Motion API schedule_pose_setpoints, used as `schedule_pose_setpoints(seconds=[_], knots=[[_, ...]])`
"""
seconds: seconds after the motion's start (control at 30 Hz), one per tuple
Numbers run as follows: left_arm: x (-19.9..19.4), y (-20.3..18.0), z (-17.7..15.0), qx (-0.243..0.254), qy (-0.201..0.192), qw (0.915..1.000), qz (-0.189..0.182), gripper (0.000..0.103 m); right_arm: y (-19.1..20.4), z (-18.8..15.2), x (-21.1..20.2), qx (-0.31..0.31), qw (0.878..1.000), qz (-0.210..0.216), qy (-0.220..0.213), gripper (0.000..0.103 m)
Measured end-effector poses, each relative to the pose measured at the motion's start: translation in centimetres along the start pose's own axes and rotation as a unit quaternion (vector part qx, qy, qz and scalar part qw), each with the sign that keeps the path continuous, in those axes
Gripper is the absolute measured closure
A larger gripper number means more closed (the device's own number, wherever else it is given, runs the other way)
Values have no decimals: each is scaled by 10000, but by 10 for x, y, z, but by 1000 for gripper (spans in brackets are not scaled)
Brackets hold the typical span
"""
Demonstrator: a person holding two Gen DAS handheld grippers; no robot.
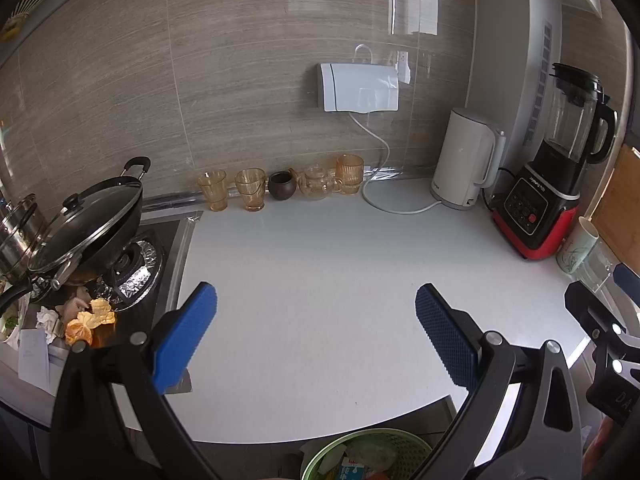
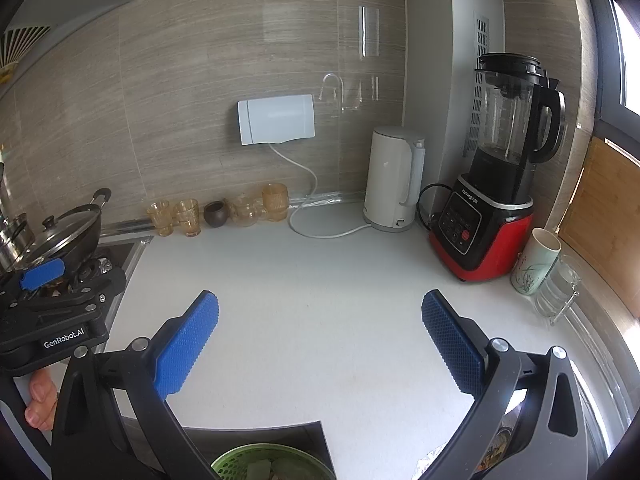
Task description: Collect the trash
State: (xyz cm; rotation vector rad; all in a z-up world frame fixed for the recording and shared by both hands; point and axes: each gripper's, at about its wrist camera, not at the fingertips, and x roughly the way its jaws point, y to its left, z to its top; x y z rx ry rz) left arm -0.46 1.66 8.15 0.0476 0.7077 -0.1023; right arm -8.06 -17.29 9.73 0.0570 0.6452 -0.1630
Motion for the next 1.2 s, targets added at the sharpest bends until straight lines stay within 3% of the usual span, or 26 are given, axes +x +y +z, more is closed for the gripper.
schedule_pose_setpoints(seconds=[1.2], knots=[[7, -17, -2, 253, 38, 9997, -21, 8, -6, -2, 9, 82, 9999, 43, 84, 2]])
